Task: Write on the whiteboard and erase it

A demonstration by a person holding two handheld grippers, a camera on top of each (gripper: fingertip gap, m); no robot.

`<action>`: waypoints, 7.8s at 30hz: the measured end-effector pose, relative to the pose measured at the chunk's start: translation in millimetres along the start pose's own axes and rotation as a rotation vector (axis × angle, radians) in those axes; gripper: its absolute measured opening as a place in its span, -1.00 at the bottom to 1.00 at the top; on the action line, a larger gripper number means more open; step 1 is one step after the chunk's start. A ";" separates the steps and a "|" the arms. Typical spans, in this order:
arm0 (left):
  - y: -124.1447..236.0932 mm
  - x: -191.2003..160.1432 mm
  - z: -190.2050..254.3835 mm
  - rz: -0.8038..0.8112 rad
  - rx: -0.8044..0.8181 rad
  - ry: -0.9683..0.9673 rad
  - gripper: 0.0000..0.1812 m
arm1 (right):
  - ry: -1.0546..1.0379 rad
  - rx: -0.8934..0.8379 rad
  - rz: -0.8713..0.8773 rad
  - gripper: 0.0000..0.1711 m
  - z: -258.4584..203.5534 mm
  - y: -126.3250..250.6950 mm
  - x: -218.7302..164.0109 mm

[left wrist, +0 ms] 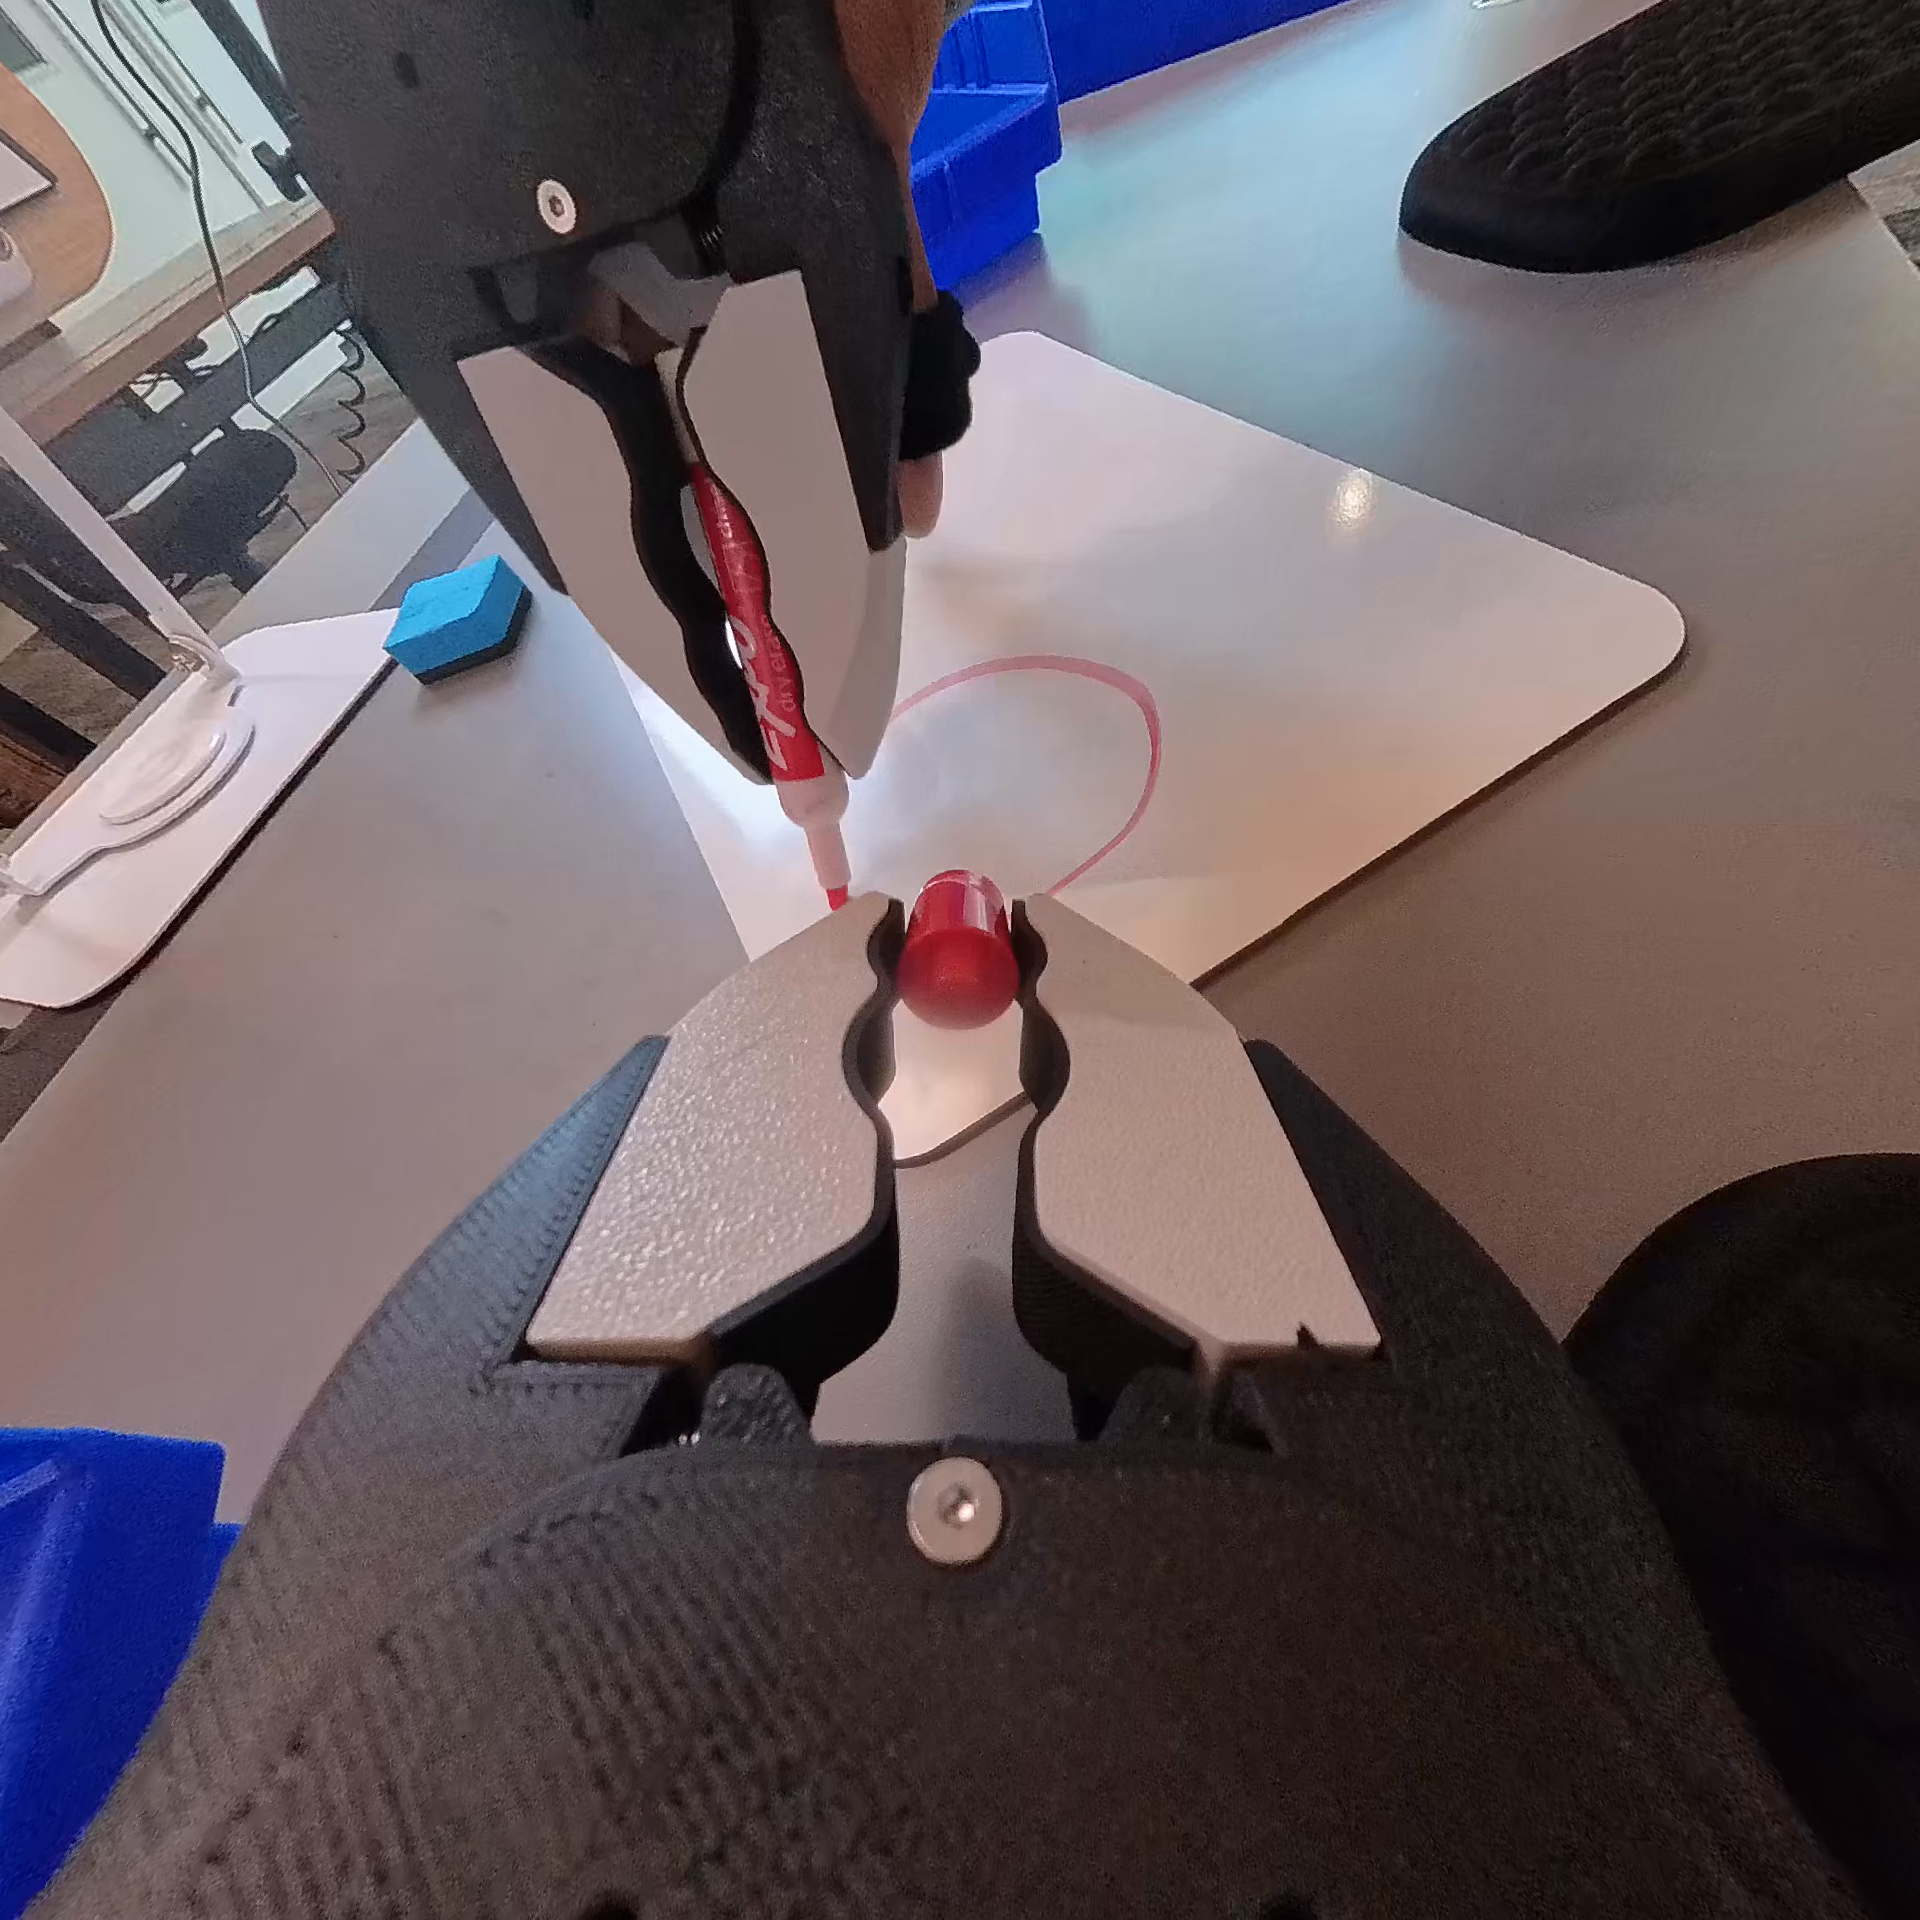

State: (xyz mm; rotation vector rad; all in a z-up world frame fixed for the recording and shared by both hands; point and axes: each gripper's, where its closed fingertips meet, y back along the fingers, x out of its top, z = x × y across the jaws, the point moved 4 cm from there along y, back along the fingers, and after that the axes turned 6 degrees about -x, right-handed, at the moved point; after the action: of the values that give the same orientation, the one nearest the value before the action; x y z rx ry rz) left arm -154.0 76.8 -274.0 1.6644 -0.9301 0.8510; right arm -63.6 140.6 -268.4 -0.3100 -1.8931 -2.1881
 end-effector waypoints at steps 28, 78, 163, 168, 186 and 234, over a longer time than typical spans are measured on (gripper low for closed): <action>-2.5 -1.4 1.4 -0.008 -0.010 0.000 -0.78 | -0.104 0.025 0.011 -0.78 2.5 37.0 -48.1; -0.4 -4.0 -1.8 -0.004 -0.004 0.024 -0.78 | -0.119 -0.035 -0.041 -0.78 28.9 22.6 -68.5; -2.9 -5.2 -0.1 -0.015 -0.016 0.017 -0.78 | -0.206 -0.075 -0.097 -0.78 61.1 23.0 -94.6; -2.7 -5.1 -0.3 -0.015 -0.015 0.017 -0.78 | -0.213 -0.086 -0.113 -0.78 67.7 24.0 -100.0; -3.1 -4.5 1.4 -0.016 -0.018 0.011 -0.78 | -0.214 -0.082 -0.159 -0.77 49.2 33.8 -118.1; -4.3 -7.2 -0.9 -0.018 -0.018 0.027 -0.78 | -0.318 -0.132 -0.112 -0.77 62.3 40.2 -147.7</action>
State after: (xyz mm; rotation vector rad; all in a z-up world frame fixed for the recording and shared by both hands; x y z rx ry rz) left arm -153.6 79.8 -281.9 1.6396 -0.9006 0.8492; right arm 89.8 202.0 -267.1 -0.6231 -1.9654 -2.4673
